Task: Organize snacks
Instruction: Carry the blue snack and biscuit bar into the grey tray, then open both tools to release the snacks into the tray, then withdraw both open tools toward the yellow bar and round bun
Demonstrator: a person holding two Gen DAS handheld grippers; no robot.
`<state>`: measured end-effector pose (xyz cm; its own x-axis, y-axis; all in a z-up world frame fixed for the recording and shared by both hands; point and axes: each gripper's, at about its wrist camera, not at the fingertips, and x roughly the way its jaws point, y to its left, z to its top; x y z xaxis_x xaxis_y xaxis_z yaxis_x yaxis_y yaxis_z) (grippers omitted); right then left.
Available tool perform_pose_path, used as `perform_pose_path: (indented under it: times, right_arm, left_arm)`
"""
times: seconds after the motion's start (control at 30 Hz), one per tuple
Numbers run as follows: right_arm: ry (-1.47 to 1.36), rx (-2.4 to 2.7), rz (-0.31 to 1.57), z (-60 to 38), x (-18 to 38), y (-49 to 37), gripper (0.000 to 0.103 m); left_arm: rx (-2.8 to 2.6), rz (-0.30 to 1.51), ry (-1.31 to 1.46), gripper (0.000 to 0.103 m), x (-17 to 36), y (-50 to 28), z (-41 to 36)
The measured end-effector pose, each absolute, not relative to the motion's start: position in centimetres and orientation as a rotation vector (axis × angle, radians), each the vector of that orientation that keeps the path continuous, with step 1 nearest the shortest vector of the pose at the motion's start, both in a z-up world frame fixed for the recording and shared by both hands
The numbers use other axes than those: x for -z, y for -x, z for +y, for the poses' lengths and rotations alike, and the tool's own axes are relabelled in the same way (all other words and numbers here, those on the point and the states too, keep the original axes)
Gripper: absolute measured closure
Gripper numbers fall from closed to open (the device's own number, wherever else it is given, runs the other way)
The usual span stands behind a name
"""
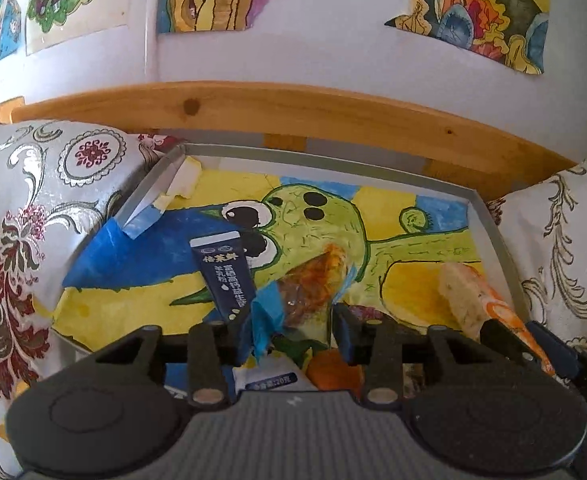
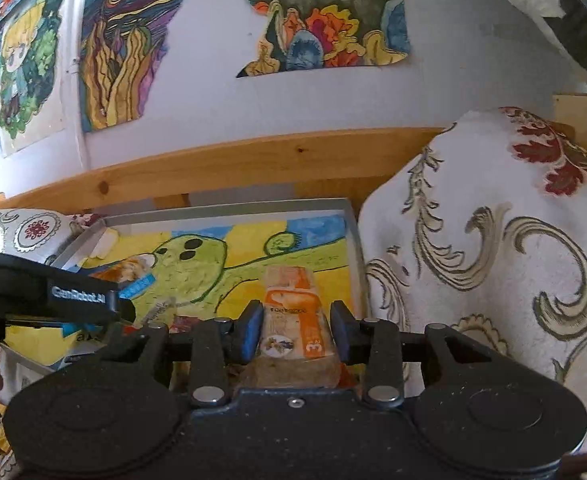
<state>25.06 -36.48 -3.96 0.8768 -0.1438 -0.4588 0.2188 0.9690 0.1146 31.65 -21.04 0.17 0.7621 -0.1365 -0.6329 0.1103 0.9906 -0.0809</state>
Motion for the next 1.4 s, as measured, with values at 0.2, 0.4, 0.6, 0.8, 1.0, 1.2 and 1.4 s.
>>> perform_pose_path:
  times: [0.2,0.4,0.6,0.8,1.0,1.2,1.4]
  right_arm:
    - [-0.127,0.192,0.423,-35.6,3.5,-24.3,0.036]
    - [-0.111,0.214,0.363,-34.9,2.9,-22.9,0.018]
    - [-0.101,0.228,0.321,-34.1,1.9,-21.0,0.005]
    - [-0.084,0.206,0.314,-32.9,0.7,-18.6,0.001]
    - [-0.005,0.196,0.306,-30.7,-0.3,-15.5,0.001]
    - [0.053,0.182,0.316,-28.3,-1.0,-12.4,0.001]
    - [0.08,0.184,0.337,-26.2,-1.7,-9.0,0.001]
  left_arm:
    - [0.137,0.692,0.113,0.038,-0.4,-31.0,-19.9]
    - [0.128,0.659,0.175,0.02,-1.1,-30.1,-18.7]
    - [0.124,0.59,0.22,0.004,-2.3,-28.2,-16.9]
    - [0.121,0.554,0.24,0.001,-3.0,-25.7,-14.8]
    - [0.122,0.501,0.228,0.001,-3.5,-22.2,-12.0]
    - [0.128,0.48,0.196,0.001,-3.5,-18.7,-9.1]
    - [0.135,0.479,0.155,0.001,-3.3,-15.2,-6.0]
